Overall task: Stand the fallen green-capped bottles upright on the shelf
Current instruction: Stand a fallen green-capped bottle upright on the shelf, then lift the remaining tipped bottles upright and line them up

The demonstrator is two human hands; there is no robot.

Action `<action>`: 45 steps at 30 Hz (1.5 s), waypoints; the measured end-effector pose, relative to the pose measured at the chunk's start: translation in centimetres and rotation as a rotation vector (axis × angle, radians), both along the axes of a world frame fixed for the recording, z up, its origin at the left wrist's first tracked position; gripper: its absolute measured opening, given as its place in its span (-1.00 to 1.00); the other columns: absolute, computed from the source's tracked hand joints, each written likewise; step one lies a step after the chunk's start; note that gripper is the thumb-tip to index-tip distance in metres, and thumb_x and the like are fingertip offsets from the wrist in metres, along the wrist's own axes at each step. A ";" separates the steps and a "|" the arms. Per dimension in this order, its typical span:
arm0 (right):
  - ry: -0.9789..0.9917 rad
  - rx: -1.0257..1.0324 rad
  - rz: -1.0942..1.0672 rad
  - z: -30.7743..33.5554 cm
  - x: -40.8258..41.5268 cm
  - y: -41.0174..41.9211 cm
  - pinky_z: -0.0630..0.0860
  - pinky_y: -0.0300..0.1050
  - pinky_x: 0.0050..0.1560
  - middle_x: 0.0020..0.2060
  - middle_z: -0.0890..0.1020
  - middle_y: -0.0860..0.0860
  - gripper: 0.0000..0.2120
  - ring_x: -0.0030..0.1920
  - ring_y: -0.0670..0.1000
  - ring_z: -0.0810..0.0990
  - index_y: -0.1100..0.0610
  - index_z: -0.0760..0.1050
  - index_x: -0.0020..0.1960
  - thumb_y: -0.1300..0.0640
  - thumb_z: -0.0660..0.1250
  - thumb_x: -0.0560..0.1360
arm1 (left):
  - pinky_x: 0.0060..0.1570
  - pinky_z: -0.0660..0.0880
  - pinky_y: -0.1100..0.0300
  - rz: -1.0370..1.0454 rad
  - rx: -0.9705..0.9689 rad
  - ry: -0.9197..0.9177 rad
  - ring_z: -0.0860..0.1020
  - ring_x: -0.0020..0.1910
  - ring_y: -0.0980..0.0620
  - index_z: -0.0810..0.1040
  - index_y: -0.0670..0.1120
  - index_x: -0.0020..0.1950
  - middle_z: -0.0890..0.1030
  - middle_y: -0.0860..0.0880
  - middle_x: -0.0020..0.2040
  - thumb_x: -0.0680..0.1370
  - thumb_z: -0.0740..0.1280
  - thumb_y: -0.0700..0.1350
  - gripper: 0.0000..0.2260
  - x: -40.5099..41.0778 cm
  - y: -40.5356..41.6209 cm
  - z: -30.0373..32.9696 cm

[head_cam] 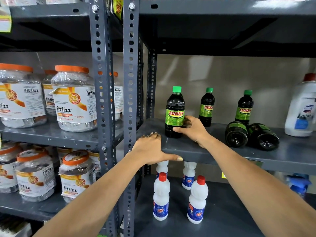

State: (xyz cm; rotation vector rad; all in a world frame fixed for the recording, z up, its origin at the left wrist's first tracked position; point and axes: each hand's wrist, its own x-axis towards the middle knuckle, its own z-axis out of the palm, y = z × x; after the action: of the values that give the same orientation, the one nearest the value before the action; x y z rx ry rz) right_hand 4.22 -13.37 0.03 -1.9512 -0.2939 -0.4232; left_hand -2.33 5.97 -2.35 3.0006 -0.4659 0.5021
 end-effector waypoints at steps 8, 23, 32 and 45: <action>-0.031 -0.097 -0.007 -0.1 -0.4 0.2 0.49 -0.15 0.14 0.05 0.59 -0.04 -0.41 0.07 -0.02 0.58 0.13 0.44 0.29 0.09 0.56 0.33 | 0.25 0.39 -0.03 -0.019 0.005 0.023 0.41 0.37 -0.13 0.29 -0.14 0.49 0.41 -0.09 0.44 0.20 0.10 0.67 0.13 -0.2 -0.1 0.2; 0.039 -0.050 -0.001 0.0 -0.5 -0.1 0.52 -0.02 0.25 0.09 0.64 0.02 -0.48 0.12 0.01 0.62 0.14 0.49 0.28 0.08 0.54 0.37 | 0.31 0.38 -0.03 -0.065 0.031 0.054 0.32 0.45 -0.10 0.24 -0.14 0.52 0.32 -0.09 0.51 0.30 0.10 0.60 0.04 -1.0 -0.4 0.2; -0.308 -0.017 -0.484 4.6 -3.1 -5.0 0.56 -0.04 0.12 -0.09 0.71 0.03 -0.80 -0.04 0.04 0.66 0.05 0.64 -0.01 0.05 0.44 0.38 | 0.32 0.33 -0.06 -0.161 0.059 0.016 0.29 0.46 -0.16 0.19 -0.03 0.57 0.28 -0.10 0.53 0.40 0.04 0.54 -0.09 -1.3 -2.5 0.1; 0.564 -0.527 -0.652 6.6 -4.3 -13.7 0.64 -0.03 -0.23 0.30 0.48 0.17 -0.25 -0.15 0.16 0.64 0.21 0.39 0.35 -0.33 0.33 0.41 | -0.06 0.49 0.09 -0.239 0.070 -0.278 0.57 0.09 -0.07 0.49 -0.15 0.27 0.56 -0.05 0.19 0.36 -0.06 0.56 -0.09 -0.8 -9.7 -1.7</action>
State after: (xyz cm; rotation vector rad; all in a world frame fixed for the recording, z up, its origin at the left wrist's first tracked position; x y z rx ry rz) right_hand -0.06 -27.04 6.63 -2.5676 0.6769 -0.1908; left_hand -3.15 -3.76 -4.03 2.8917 -0.8638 0.9004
